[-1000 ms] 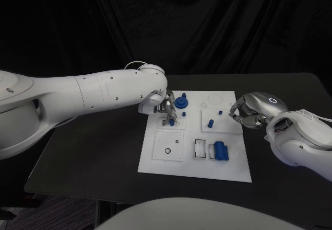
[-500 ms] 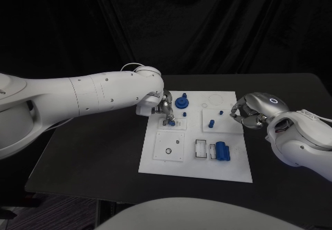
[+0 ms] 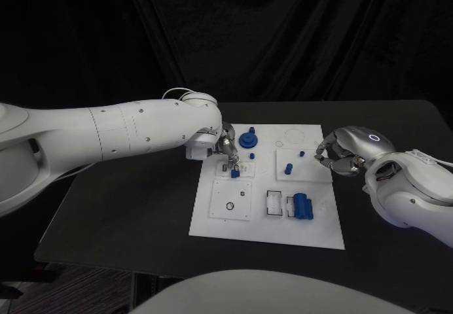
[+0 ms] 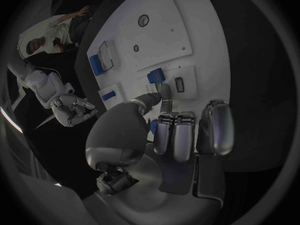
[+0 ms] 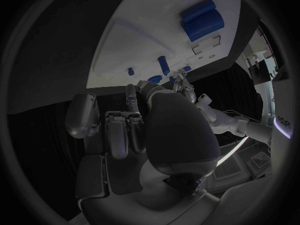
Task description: Assemble the parts on the task board
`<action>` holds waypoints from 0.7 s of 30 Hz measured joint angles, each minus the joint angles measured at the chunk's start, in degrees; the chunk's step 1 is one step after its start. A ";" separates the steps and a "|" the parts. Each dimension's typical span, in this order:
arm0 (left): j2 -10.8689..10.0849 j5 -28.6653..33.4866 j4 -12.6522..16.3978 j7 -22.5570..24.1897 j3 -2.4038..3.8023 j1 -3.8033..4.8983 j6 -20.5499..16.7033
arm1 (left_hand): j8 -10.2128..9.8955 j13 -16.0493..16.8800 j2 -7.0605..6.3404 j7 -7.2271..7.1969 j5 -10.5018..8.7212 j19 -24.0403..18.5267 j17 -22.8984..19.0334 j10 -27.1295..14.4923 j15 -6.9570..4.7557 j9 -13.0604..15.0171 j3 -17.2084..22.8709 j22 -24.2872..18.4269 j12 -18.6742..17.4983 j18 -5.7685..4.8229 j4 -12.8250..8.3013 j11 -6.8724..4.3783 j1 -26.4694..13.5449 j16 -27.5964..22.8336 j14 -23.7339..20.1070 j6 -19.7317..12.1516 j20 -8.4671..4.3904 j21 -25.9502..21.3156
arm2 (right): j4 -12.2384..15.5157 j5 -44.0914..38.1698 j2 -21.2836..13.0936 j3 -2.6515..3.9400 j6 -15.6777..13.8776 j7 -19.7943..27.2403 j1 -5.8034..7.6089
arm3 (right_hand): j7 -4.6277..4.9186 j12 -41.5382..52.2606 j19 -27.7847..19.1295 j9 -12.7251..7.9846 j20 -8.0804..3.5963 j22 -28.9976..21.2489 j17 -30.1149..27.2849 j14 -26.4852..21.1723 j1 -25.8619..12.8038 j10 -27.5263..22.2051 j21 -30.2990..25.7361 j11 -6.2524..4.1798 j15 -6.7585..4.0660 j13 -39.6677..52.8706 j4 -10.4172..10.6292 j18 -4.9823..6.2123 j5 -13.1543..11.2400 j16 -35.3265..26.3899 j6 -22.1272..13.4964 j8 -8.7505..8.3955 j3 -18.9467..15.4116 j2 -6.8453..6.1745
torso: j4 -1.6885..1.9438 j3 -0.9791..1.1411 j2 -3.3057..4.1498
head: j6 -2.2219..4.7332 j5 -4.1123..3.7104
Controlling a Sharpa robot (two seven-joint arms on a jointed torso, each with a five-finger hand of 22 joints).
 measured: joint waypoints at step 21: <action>-13.71 2.45 12.58 6.82 -0.02 -0.03 -20.13 | 6.02 0.00 -0.75 1.09 -5.58 0.07 0.00 0.17 0.54 9.15 -3.64 0.00 0.00 -0.01 1.88 0.60 1.06 0.00 -0.11 -9.76 0.39 -1.76 | 1.80 -0.31 1.01 0.00 -5.03 5.07 -0.01 | 1.43 0.00 2.17 -0.34 0.51 0.00 0.00 0.00 1.28 0.10 5.67 0.53 0.00 -0.01 -1.18 -0.02 -2.97 1.42 -3.49 -2.06 -1.20 -2.51 | -0.03 -0.07 0.04 | 0.00 0.69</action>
